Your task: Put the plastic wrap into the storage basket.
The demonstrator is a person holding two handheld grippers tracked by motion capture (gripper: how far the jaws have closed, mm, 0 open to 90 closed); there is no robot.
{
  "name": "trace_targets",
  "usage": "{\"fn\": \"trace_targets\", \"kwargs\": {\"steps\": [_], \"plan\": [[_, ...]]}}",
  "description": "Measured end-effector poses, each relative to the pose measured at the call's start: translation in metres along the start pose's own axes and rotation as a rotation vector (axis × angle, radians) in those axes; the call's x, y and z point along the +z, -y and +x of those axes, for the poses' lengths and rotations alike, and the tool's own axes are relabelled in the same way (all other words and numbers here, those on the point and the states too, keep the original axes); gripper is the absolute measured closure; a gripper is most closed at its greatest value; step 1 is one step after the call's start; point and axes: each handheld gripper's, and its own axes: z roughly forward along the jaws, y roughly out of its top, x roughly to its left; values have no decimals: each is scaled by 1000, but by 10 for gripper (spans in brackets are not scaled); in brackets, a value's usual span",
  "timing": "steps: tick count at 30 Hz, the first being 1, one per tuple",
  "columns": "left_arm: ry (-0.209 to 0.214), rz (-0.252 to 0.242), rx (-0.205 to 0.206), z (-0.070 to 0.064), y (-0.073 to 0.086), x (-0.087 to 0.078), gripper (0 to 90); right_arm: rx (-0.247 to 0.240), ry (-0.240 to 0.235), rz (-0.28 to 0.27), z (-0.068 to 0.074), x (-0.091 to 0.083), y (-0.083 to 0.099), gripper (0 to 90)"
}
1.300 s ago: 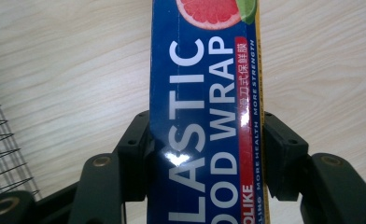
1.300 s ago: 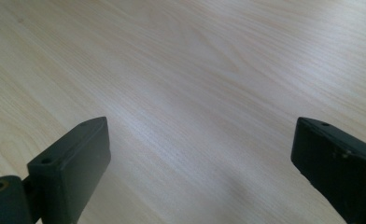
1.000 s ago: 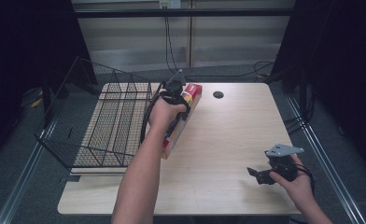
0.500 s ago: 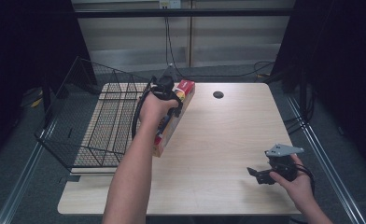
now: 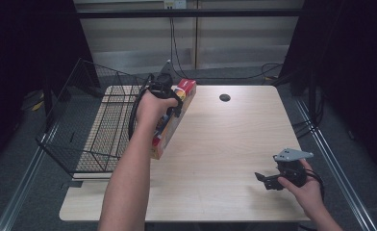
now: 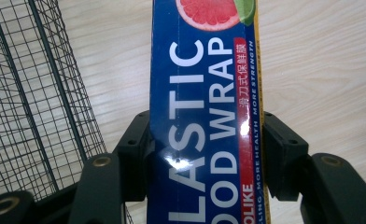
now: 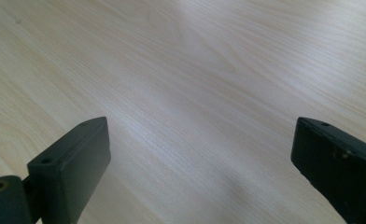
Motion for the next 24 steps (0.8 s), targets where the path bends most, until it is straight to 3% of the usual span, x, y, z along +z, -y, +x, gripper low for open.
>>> {"fn": "trace_targets", "kwargs": {"steps": [24], "plan": [[-12,18,-47,20,5,-23,447,1,6,-5,-1,-2,-1,46]]}}
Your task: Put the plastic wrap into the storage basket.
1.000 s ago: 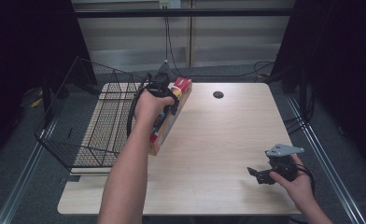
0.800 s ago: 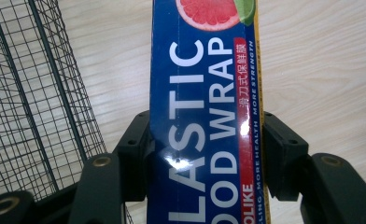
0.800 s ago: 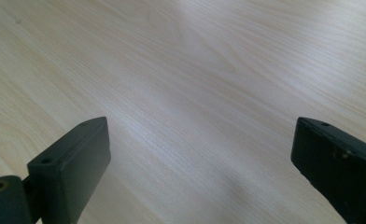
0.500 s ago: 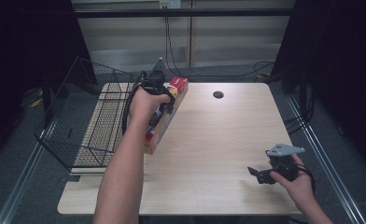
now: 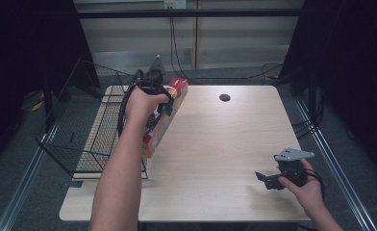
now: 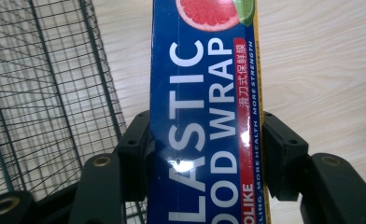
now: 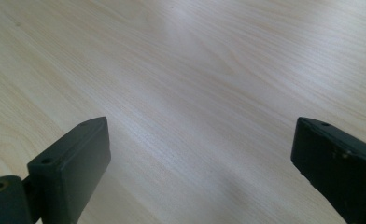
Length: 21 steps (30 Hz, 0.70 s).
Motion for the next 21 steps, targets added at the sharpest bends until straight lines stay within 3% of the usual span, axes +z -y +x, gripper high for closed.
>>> {"fn": "trace_targets", "kwargs": {"steps": [21], "plan": [[-28,-20,-50,26,9,-30,447,4,-3,-1,0,0,0,46]]}}
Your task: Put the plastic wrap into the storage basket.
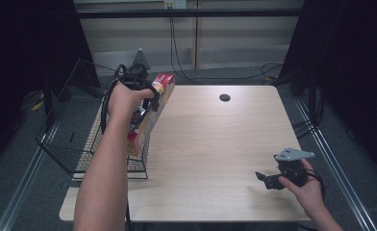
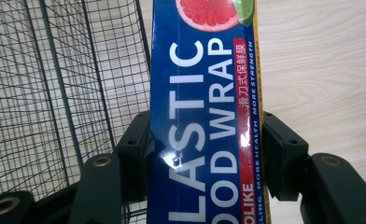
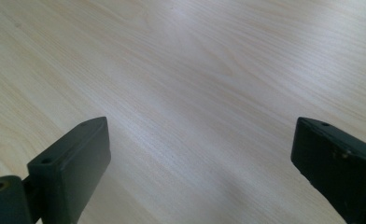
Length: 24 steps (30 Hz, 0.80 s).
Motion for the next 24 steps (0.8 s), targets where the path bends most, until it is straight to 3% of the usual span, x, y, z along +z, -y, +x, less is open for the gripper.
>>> {"fn": "trace_targets", "kwargs": {"steps": [24], "plan": [[-15,-21,-70,30,7,-24,448,-6,12,2,-1,2,0,47]]}}
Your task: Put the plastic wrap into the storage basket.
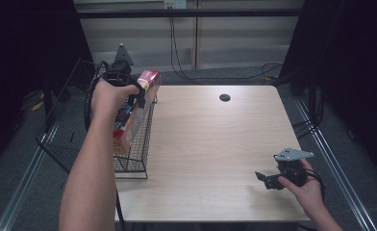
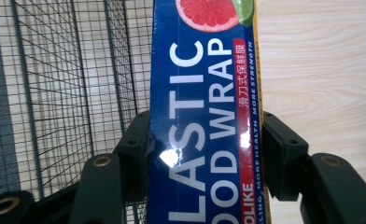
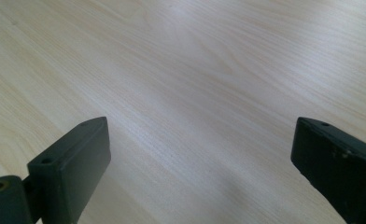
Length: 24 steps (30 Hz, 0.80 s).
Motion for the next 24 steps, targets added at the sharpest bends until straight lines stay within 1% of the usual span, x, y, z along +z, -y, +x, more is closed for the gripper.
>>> {"fn": "trace_targets", "kwargs": {"steps": [3,5,8,9,10,11,12,15,16,18,19,20,22,24], "plan": [[2,-3,-9,2,0,-2,447,2,-2,3,0,0,0,47],[-4,-7,-15,7,1,-5,447,2,-3,3,0,0,0,47],[-6,-7,-35,10,2,-8,447,-1,-2,0,0,0,0,46],[-6,-7,-35,10,2,-8,447,-1,-2,0,0,0,0,46],[-10,-1,-35,14,2,-11,447,2,-1,2,0,0,0,47],[-17,-5,-37,15,3,-12,447,4,-3,3,0,0,0,46],[-11,-4,-39,16,3,-13,447,5,-8,3,0,0,0,46],[-14,-14,-55,20,4,-17,447,6,-4,5,0,0,0,46],[-17,-10,-45,22,5,-18,448,3,-1,4,0,0,0,46],[-22,-10,-50,24,5,-20,447,1,1,3,0,0,0,47],[-21,-13,-61,25,6,-20,447,-1,-3,3,0,0,0,47],[-21,-13,-61,25,6,-20,447,2,-2,5,1,0,0,46],[-21,-12,-65,30,7,-23,447,4,-2,8,1,0,0,47],[-30,-10,-67,32,8,-24,447,0,-5,8,1,0,0,46]]}}
